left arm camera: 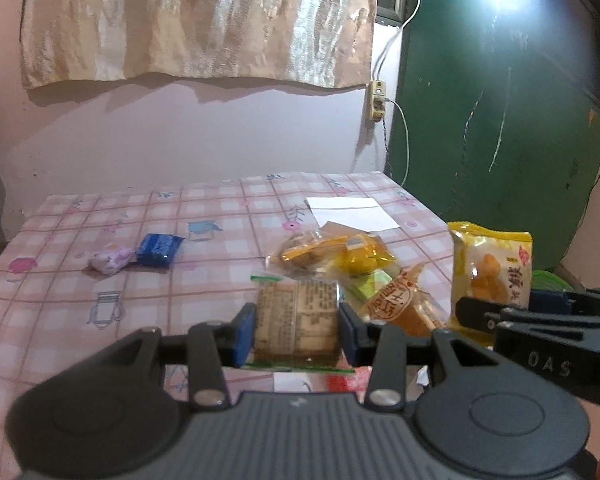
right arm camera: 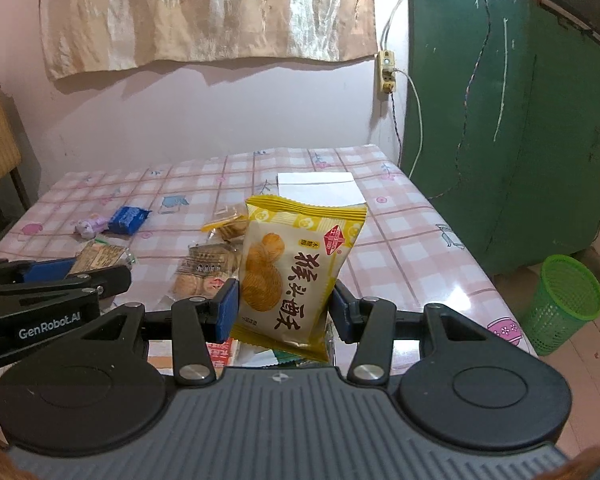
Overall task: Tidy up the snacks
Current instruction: 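Carry the biscuit bag and yellow cracker bag with both tools over the box, then open both tools to drop the biscuit bag and cracker bag into the box, then grasp the pink-white bun pack with the left tool while the right tool grasps the blue packet, then carry the bun pack and blue packet with both tools over the box, then open both tools to drop the bun pack and blue packet into the box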
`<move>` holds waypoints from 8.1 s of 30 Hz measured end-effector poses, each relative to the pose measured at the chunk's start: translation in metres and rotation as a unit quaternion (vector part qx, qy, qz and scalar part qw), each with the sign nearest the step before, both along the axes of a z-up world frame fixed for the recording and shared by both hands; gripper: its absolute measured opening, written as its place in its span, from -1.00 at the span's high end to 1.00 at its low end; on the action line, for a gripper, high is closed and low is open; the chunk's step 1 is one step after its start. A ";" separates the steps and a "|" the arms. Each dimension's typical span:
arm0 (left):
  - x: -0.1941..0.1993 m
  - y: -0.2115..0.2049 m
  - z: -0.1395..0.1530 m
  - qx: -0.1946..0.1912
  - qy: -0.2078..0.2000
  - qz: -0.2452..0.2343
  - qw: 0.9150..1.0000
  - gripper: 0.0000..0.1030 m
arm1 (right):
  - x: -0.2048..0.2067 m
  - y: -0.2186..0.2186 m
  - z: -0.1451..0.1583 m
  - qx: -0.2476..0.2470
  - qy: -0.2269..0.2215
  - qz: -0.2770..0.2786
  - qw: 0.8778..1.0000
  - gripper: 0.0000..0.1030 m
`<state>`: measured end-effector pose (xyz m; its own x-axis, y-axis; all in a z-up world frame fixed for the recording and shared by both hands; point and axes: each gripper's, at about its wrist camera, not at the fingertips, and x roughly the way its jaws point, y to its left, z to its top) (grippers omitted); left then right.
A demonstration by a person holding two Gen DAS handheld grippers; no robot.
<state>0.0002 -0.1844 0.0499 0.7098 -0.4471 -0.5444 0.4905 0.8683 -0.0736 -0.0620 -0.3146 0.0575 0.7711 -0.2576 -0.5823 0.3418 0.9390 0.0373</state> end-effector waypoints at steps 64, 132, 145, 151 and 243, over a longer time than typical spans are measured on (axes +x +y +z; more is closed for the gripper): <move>0.197 0.134 -0.059 0.047 0.006 0.132 0.990 -0.75 | 0.176 0.071 -0.036 0.036 0.018 0.111 0.993 -0.97; 0.066 0.125 -0.014 0.038 0.009 0.180 0.983 0.06 | 0.082 0.112 0.013 0.013 0.012 0.114 0.993 -0.12; 0.018 0.100 -0.001 0.016 0.007 0.147 0.989 0.06 | 0.015 0.076 0.022 0.021 0.004 0.073 0.997 -0.12; 0.000 0.086 0.002 0.009 0.005 0.126 0.992 0.06 | -0.009 0.060 0.022 0.017 0.003 0.051 0.999 -0.12; -0.064 0.027 -0.028 0.040 0.053 0.065 0.996 -0.97 | -0.088 0.018 0.010 -0.004 0.014 -0.015 1.000 -1.00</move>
